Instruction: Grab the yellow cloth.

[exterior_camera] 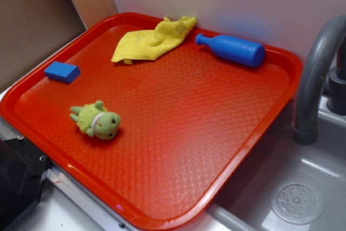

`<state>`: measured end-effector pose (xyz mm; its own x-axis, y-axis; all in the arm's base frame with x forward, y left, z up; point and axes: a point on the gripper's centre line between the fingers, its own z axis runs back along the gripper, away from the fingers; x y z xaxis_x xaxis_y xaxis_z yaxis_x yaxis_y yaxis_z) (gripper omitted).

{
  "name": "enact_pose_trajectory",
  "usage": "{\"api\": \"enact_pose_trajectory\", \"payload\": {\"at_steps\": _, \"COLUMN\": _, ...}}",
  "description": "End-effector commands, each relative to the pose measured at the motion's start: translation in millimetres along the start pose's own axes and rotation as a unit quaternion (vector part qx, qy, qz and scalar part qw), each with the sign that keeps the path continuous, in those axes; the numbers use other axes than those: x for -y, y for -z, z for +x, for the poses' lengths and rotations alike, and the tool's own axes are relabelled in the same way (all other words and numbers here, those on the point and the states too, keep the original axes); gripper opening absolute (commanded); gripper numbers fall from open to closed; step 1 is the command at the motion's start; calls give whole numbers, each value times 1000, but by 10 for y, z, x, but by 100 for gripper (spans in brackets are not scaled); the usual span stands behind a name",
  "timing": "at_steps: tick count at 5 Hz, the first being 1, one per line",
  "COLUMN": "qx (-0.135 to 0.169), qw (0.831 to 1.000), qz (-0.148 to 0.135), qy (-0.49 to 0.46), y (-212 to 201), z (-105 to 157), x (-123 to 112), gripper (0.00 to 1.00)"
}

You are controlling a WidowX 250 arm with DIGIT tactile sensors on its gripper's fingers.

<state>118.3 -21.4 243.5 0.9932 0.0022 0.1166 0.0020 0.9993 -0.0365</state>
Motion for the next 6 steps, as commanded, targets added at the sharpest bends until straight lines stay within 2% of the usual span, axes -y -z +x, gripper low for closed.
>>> {"api": "enact_pose_trajectory", "payload": {"at_steps": 1, "qx": 0, "qw": 1000, "qz": 0, "qy": 0, "y": 0, "z": 0, "x": 0, "gripper": 100}}
{"api": "enact_pose_trajectory", "payload": {"at_steps": 2, "qx": -8, "qw": 993, "qz": 65, "qy": -102, "y": 544, "z": 439, "x": -309, "gripper": 100}}
{"api": "enact_pose_trajectory", "payload": {"at_steps": 3, "qx": 48, "qw": 991, "qz": 84, "qy": -94, "y": 1028, "z": 935, "x": -492, "gripper": 100}}
{"api": "enact_pose_trajectory", "payload": {"at_steps": 4, "qx": 43, "qw": 997, "qz": 38, "qy": -56, "y": 1493, "z": 1397, "x": -539, "gripper": 100}}
{"api": "enact_pose_trajectory", "payload": {"at_steps": 5, "qx": 66, "qw": 996, "qz": 31, "qy": 59, "y": 1774, "z": 1893, "x": -512, "gripper": 100}}
{"api": "enact_pose_trajectory", "payload": {"at_steps": 6, "qx": 45, "qw": 998, "qz": 52, "qy": -12, "y": 1898, "z": 2352, "x": -584, "gripper": 100}}
